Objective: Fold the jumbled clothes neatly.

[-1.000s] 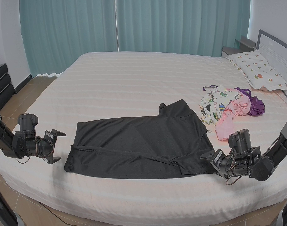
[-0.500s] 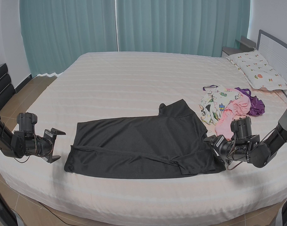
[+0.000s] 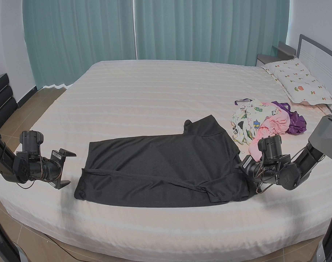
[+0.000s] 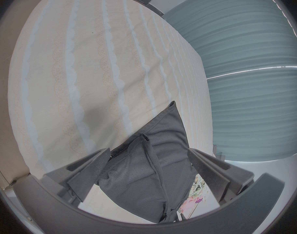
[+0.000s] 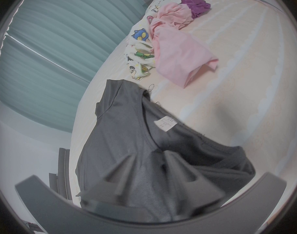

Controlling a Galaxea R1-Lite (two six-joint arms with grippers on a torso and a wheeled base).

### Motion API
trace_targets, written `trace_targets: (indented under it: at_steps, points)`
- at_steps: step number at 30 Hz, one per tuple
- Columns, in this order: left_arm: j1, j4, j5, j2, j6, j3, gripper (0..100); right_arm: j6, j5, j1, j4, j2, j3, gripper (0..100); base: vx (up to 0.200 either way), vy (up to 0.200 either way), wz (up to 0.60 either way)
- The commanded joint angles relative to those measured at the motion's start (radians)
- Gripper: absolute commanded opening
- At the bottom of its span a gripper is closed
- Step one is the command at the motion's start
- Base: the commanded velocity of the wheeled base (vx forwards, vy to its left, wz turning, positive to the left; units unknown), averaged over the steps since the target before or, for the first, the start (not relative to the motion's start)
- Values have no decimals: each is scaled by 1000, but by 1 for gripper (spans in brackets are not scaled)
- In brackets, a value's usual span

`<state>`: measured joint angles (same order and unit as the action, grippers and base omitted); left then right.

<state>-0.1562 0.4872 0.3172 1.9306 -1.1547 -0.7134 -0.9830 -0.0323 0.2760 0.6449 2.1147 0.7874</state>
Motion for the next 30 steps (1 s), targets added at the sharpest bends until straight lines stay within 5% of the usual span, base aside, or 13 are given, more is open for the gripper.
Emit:
trace_targets:
  at_steps: [1,20,21,26,30]
  points:
    - [0,1,0,2,0,0,100,-3,0,-34,4,2,-7,0,0,0,0]
    - [0,-1,2,-9,0,2,100,-14,-3,-77,7,-68,-76,0,0,0,0]
    - [0,-1,2,-12,0,2,100,-13,2,-77,7,-79,-82,100,0,0,0]
    - [3,-4,20,-30,32,-11,100,-3,3,-77,7,-88,-85,100,0,0,0]
    - [38,-30,63,-22,216,-35,100,1,19,-66,7,-91,-85,100,0,0,0]
